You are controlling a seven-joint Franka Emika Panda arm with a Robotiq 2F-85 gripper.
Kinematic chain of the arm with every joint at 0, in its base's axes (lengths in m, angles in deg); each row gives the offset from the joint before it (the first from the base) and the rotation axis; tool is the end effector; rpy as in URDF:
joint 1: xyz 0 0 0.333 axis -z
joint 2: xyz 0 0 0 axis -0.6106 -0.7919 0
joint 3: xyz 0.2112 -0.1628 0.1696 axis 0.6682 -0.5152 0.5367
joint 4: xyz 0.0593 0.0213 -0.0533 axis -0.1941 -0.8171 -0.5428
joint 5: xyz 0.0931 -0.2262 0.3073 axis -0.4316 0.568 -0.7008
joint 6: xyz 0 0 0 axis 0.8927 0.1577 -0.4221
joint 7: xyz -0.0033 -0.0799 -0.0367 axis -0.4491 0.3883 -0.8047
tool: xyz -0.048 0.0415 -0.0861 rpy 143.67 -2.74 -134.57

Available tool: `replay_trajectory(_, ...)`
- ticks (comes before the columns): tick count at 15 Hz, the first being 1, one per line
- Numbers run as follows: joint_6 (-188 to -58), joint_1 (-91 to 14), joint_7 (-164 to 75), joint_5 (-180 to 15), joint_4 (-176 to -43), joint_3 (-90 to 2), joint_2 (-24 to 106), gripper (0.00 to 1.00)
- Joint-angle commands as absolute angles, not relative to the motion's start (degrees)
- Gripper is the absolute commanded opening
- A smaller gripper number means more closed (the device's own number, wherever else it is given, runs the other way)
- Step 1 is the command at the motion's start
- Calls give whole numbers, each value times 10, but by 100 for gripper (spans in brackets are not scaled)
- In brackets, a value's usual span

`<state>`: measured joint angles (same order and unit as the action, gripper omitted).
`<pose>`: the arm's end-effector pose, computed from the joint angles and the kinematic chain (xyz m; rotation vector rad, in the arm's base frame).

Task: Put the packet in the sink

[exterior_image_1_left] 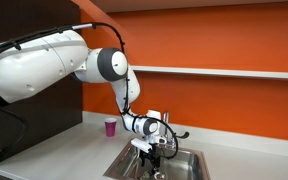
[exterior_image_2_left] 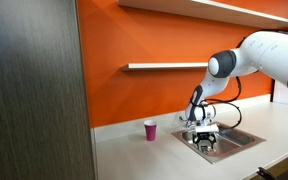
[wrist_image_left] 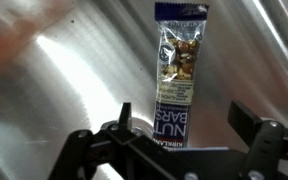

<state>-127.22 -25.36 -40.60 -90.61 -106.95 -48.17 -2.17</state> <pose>0.6097 -0.2199 0.0145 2.9659 -0.7848 -0.2791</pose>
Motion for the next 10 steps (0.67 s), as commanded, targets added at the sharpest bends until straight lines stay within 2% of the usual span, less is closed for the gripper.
replay_trajectory(1,-1259,-247,-417,-916,-1089,-477,8,100)
replay_trajectory(10,-1276,-255,-449,-901,-1171,-476,85,100)
